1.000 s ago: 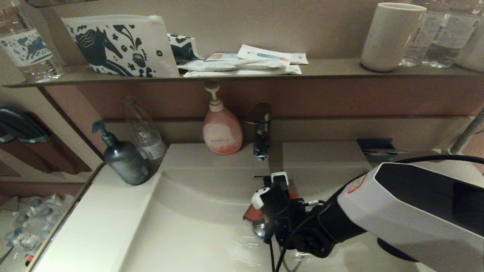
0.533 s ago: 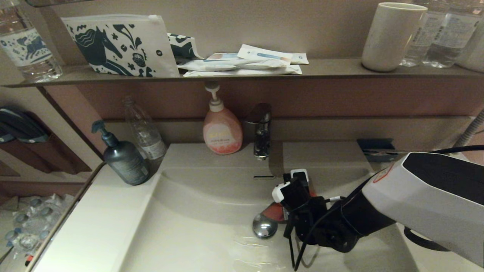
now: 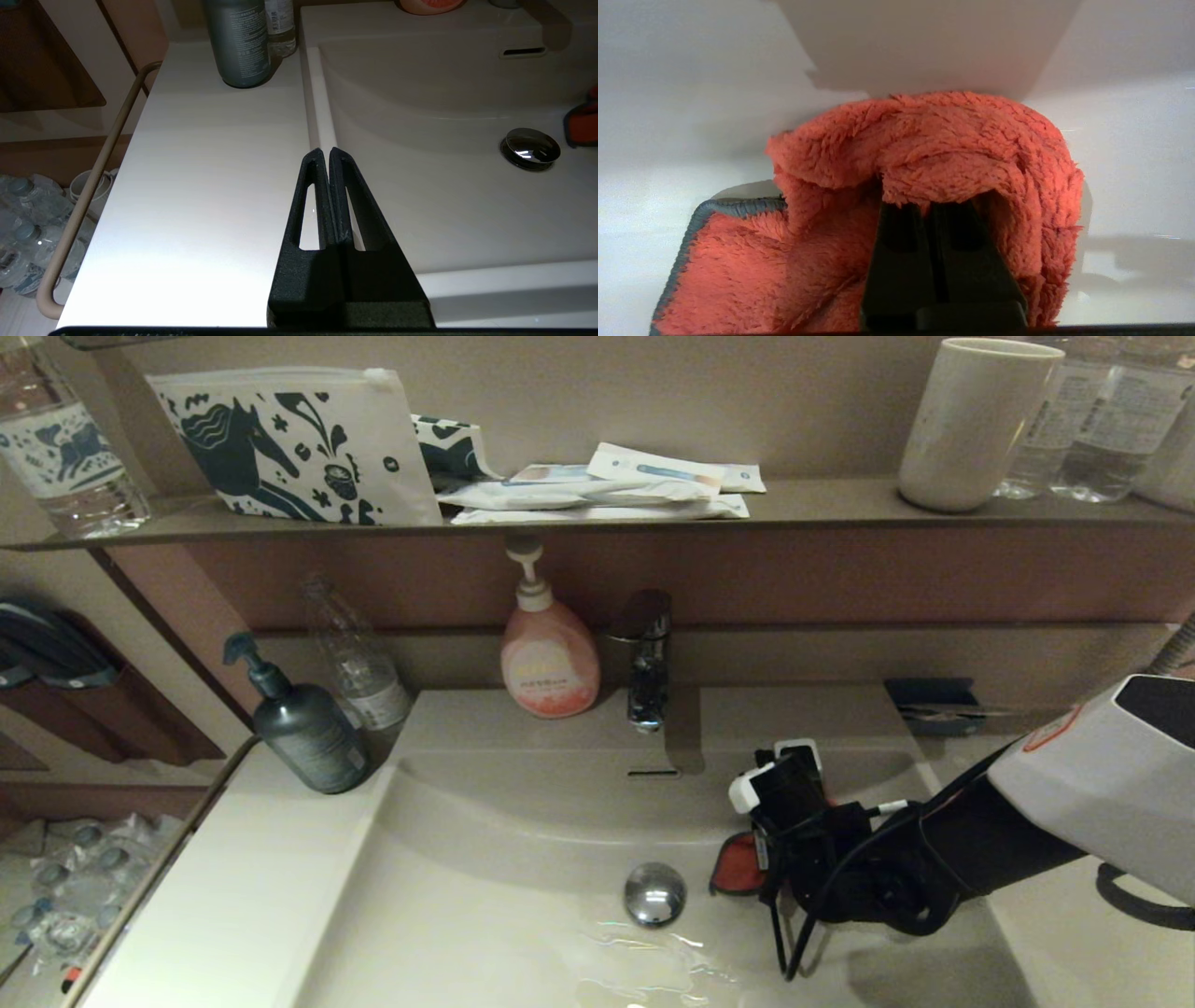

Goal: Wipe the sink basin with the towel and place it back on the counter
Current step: Wipe the sink

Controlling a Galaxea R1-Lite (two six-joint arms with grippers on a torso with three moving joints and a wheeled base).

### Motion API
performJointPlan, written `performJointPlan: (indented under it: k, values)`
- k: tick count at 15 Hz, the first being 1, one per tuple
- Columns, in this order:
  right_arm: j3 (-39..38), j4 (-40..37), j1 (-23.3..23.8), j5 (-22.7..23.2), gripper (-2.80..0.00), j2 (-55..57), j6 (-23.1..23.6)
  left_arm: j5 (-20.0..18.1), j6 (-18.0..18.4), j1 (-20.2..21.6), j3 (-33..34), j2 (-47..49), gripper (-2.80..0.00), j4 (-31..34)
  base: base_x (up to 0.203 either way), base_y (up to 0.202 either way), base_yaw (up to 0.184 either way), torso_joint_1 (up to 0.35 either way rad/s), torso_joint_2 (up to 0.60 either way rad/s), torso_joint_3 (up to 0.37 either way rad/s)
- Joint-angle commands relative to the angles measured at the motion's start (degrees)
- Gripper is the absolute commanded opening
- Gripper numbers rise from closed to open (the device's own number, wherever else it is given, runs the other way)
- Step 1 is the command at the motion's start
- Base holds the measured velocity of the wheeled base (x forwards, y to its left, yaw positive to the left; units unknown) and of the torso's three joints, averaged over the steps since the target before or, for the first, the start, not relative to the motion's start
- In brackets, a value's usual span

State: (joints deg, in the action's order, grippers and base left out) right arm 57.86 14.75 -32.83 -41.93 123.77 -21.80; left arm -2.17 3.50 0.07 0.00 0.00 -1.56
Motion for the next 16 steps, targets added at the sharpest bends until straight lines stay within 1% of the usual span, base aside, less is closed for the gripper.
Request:
performJointPlan:
  k: [1, 5, 8, 10, 12, 13, 15, 16]
  values:
    - [-0.67, -2.49, 0.5, -0.11, -2.8, -2.46, -0.17, -0.03, 0.02, 0.01, 0.0, 0.09, -2.8, -0.02, 0.0, 0.0, 0.0, 0.0, 0.0, 0.0]
    - [-3.67, -11.38, 0.67, -0.09, -2.8, -5.66, -0.33, -0.03, 0.02, 0.01, 0.0, 0.09, -2.8, -0.02, 0.0, 0.0, 0.0, 0.0, 0.0, 0.0]
    - [-7.06, -15.25, 0.66, 0.0, -2.8, -7.06, -0.75, -0.03, 0.02, 0.01, 0.0, 0.09, -2.8, -0.02, 0.0, 0.0, 0.0, 0.0, 0.0, 0.0]
    - [-9.4, -18.4, 0.15, 0.08, -2.8, -6.64, -5.67, -0.03, 0.02, 0.01, 0.0, 0.09, -2.8, -0.02, 0.0, 0.0, 0.0, 0.0, 0.0, 0.0]
    - [-9.72, -22.44, -0.53, 0.62, -2.8, -6.61, -10.62, -0.03, 0.02, 0.01, 0.0, 0.09, -2.8, -0.02, 0.0, 0.0, 0.0, 0.0, 0.0, 0.0]
    - [-9.59, -23.96, -1.15, 2.01, -2.8, -6.61, -13.93, -0.03, 0.02, 0.01, 0.0, 0.09, -2.8, -0.02, 0.0, 0.0, 0.0, 0.0, 0.0, 0.0]
    - [-9.84, -26.29, -3.05, 6.21, -2.8, -6.49, -20.86, -0.03, 0.02, 0.01, 0.0, 0.09, -2.8, -0.02, 0.0, 0.0, 0.0, 0.0, 0.0, 0.0]
    - [-9.88, -29.25, -4.17, 8.23, -2.8, -5.99, -24.78, -0.03, 0.02, 0.01, 0.0, 0.09, -2.8, -0.02, 0.0, 0.0, 0.0, 0.0, 0.0, 0.0]
